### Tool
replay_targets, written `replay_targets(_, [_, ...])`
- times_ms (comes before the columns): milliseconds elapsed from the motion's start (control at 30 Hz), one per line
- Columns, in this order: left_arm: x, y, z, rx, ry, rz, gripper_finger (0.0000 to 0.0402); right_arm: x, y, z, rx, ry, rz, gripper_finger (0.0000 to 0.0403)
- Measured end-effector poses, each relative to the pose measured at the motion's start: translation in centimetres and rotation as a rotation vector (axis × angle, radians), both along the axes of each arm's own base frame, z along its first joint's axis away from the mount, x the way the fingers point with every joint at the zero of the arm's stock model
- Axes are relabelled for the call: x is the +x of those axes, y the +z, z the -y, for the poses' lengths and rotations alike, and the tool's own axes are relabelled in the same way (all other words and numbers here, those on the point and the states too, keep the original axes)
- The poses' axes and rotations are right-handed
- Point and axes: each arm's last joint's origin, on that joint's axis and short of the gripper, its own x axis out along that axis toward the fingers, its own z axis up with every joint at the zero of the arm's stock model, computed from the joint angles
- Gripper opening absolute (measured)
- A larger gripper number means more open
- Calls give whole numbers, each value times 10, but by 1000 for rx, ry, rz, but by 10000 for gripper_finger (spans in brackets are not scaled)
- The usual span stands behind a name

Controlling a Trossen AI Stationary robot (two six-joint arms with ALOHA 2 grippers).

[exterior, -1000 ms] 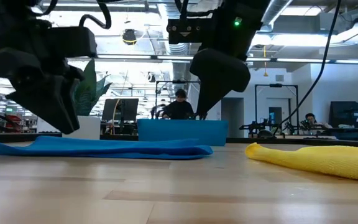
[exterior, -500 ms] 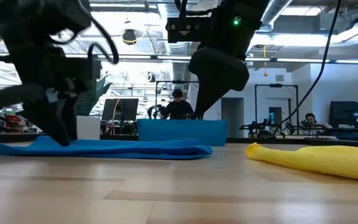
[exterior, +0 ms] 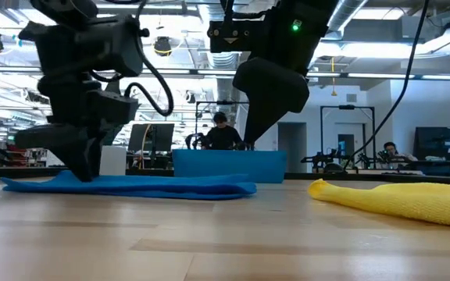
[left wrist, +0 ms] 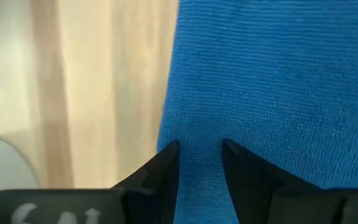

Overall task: Roll microfiber towels into tight, uniform cylinder then place into a basket
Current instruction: Fold the blue microfiber towel

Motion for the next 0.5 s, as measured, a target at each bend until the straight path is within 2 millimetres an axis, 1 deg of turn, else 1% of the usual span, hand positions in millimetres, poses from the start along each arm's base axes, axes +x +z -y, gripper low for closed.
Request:
replay_targets(200, [2, 3, -18, 209, 39, 21, 114, 0, 0, 0, 13, -33, 18, 98])
replay_targets(267, [5, 4, -22, 235, 51, 44, 114, -1, 0, 0, 21, -57, 25, 98])
replay_targets(367, [8, 4, -22, 231, 53, 79, 114, -4, -1, -3, 19, -74, 13, 98])
replay_targets(500, [13, 9, -9, 209, 12, 118, 114, -12, -1, -7, 7, -90, -23, 98])
